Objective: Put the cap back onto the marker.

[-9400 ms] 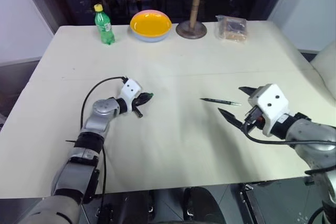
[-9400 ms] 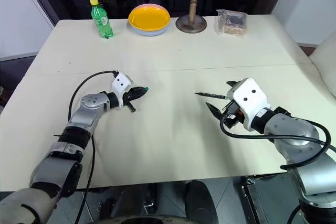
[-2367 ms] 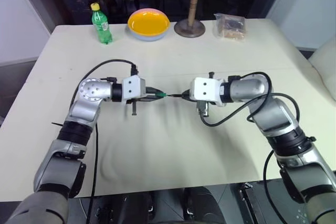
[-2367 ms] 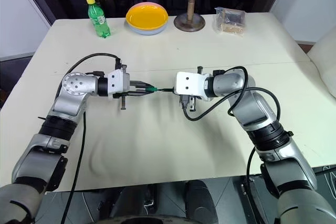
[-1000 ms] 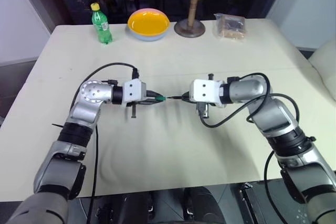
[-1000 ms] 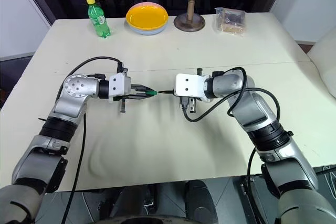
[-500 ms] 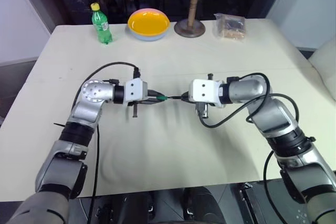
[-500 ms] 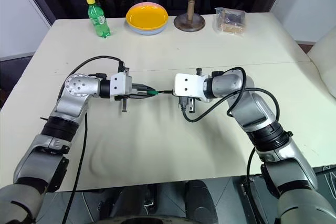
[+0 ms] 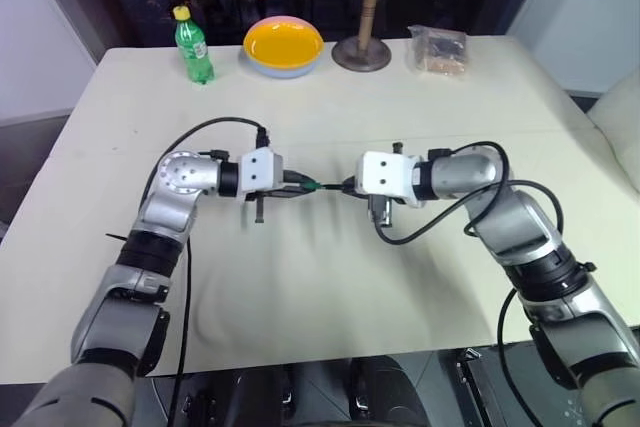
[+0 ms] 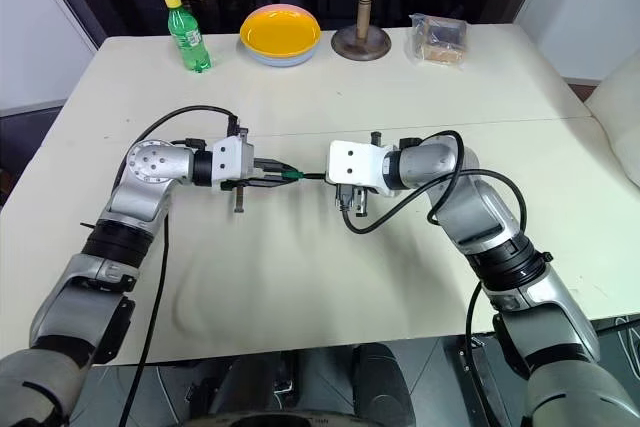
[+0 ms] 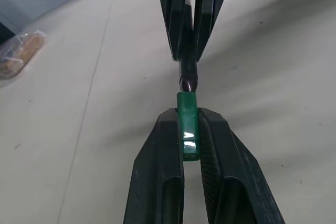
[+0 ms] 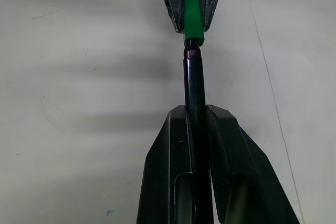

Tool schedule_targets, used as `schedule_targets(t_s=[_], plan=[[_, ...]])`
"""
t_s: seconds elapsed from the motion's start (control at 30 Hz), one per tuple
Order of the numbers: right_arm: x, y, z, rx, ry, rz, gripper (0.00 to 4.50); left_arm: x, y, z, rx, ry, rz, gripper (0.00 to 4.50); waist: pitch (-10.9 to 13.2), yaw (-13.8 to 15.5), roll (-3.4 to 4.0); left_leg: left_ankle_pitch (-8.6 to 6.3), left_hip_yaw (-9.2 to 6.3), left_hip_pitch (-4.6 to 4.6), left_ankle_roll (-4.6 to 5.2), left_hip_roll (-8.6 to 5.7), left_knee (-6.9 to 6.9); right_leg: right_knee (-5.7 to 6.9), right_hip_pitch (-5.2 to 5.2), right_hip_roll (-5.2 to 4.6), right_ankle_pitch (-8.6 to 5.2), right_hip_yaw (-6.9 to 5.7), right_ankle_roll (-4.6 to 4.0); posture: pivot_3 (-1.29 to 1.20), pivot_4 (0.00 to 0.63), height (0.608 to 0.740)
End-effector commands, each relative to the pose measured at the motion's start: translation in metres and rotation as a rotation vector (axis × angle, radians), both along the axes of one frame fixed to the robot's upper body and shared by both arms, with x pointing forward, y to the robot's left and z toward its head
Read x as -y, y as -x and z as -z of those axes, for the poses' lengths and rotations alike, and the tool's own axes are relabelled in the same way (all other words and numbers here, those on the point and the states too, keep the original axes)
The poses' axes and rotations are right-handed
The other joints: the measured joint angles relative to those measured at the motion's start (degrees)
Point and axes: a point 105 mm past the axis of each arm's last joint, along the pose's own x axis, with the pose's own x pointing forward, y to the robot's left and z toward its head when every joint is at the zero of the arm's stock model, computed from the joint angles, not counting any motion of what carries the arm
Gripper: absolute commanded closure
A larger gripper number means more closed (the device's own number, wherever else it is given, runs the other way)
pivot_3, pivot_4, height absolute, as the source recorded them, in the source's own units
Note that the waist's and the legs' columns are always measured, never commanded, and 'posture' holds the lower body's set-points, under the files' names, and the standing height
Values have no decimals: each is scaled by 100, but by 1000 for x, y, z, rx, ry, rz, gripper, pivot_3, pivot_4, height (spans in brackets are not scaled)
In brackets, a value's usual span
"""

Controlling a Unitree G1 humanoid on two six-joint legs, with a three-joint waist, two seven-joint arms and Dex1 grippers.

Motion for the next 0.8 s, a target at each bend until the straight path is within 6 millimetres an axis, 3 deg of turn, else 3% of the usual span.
schedule_targets(t_s=[0.03, 0.4, 0.8], plan=[[-17, 9, -13, 51, -18, -77, 4476, 7, 0, -11, 48, -4, 30, 4500, 0, -2, 0, 0, 0, 0, 0, 0, 0, 0, 0, 0, 0, 0, 0, 0, 150, 740], [-27, 8, -10, 58, 12, -101, 4476, 9, -5, -6, 117, -71, 40, 4500, 0, 1, 0, 0, 0, 0, 0, 0, 0, 0, 0, 0, 0, 0, 0, 0, 150, 740], [-36, 9, -10, 58, -1, -102, 4476, 11, -7, -5, 127, -31, 17, 4500, 0, -1, 0, 0, 0, 0, 0, 0, 0, 0, 0, 0, 0, 0, 0, 0, 150, 740]])
